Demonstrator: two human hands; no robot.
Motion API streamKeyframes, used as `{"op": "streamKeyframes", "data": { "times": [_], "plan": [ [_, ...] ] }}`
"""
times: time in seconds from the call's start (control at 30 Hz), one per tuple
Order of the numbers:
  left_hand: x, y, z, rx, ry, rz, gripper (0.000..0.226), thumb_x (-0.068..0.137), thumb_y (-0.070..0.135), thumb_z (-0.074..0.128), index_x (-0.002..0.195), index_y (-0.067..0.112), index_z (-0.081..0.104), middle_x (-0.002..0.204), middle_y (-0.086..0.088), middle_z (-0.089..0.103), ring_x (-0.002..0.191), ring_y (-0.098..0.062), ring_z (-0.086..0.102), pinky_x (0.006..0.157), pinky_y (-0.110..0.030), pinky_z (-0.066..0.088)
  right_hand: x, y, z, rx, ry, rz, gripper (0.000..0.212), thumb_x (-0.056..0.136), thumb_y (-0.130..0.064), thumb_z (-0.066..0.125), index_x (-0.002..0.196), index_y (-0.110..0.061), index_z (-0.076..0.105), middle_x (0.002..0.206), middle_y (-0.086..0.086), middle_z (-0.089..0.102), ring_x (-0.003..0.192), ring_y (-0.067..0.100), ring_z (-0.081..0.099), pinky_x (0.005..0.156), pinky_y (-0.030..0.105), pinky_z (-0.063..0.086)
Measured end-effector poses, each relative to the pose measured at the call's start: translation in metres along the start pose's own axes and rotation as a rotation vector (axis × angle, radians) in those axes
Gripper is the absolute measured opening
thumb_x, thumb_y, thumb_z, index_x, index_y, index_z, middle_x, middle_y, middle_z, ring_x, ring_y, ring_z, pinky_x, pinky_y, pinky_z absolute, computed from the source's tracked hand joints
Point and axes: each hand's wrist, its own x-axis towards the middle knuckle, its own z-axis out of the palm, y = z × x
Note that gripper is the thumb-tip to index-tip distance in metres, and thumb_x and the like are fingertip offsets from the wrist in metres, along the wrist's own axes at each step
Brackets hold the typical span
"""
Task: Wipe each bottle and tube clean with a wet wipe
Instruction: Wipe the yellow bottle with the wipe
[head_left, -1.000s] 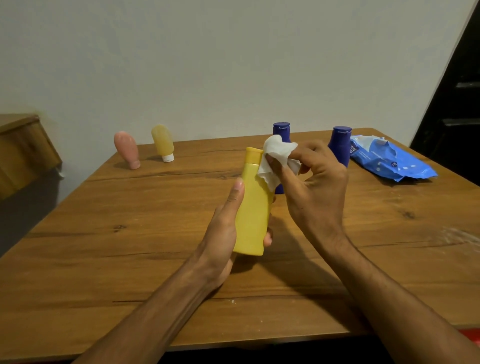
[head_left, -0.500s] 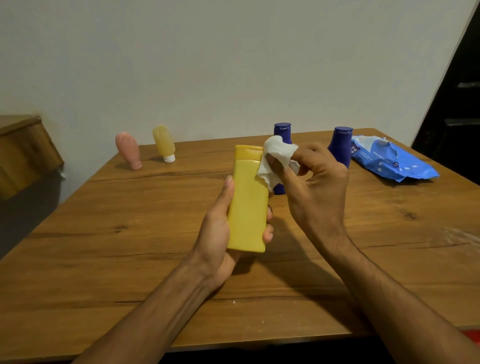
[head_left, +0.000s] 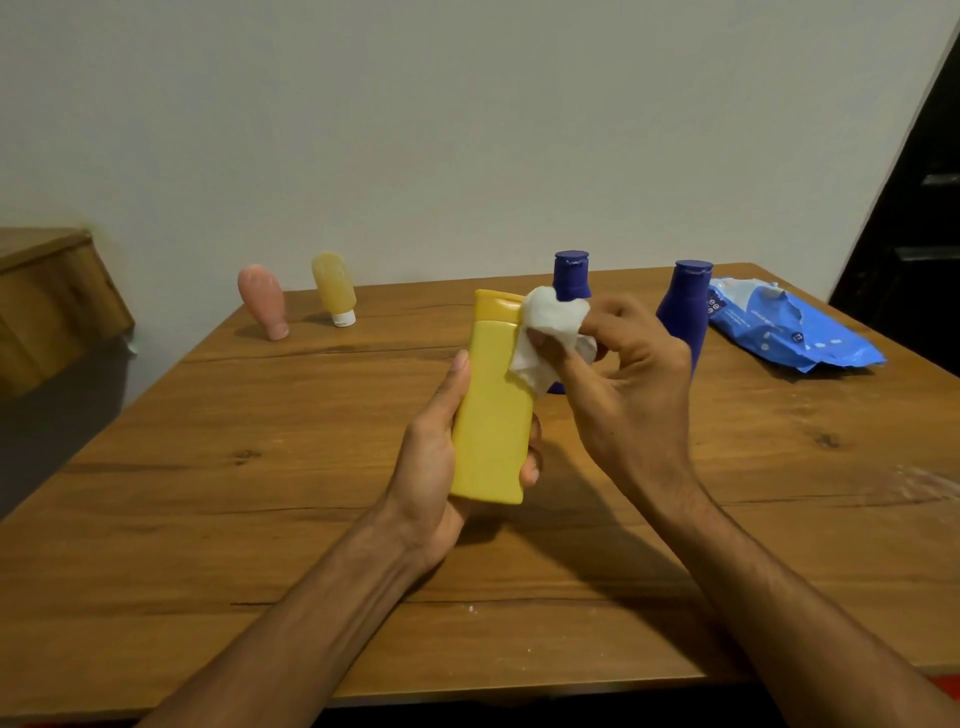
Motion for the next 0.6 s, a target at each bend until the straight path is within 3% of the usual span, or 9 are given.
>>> {"op": "streamKeyframes", "data": {
  "times": [0.07, 0.27, 0.47, 0.6],
  "plan": [
    [-0.001, 0.0, -0.001, 0.015, 0.018, 0.001, 0.049, 0.096, 0.051, 0.043, 0.125, 0.015, 0.058, 0.087, -0.012, 0.064, 0.071, -0.022, 0.06, 0.056, -0.034, 0.049, -0.002, -0.003, 0.001, 0.001, -0.05, -0.035, 0.013, 0.084, -0.014, 0.07, 0.092, -0.004, 0.07, 0.093, 0.004, 0.062, 0.08, 0.001, 0.053, 0.067, 0.009, 0.042],
    [-0.003, -0.004, 0.003, 0.026, -0.01, -0.041, 0.049, 0.097, 0.05, 0.042, 0.127, 0.015, 0.058, 0.094, -0.012, 0.065, 0.071, -0.021, 0.059, 0.056, -0.034, 0.049, 0.003, -0.005, -0.002, -0.025, 0.042, -0.006, 0.009, 0.083, -0.011, 0.071, 0.09, -0.006, 0.07, 0.091, -0.001, 0.058, 0.081, -0.005, 0.051, 0.065, 0.006, 0.041],
    [0.001, 0.0, -0.005, 0.014, 0.086, -0.029, 0.048, 0.098, 0.051, 0.039, 0.118, 0.017, 0.066, 0.098, -0.008, 0.071, 0.088, -0.023, 0.065, 0.078, -0.041, 0.051, -0.011, -0.015, 0.004, -0.009, -0.321, -0.13, 0.007, 0.08, -0.023, 0.064, 0.076, -0.025, 0.06, 0.088, -0.01, 0.051, 0.081, 0.009, 0.052, 0.067, 0.029, 0.047],
    [0.0, -0.002, 0.0, 0.011, 0.056, -0.044, 0.046, 0.097, 0.051, 0.042, 0.117, 0.017, 0.066, 0.092, -0.008, 0.069, 0.078, -0.021, 0.063, 0.067, -0.038, 0.05, -0.006, -0.008, 0.002, -0.041, -0.121, -0.093, 0.007, 0.08, -0.012, 0.073, 0.08, -0.013, 0.066, 0.086, -0.003, 0.055, 0.079, 0.013, 0.055, 0.065, 0.036, 0.051]
  ]
}}
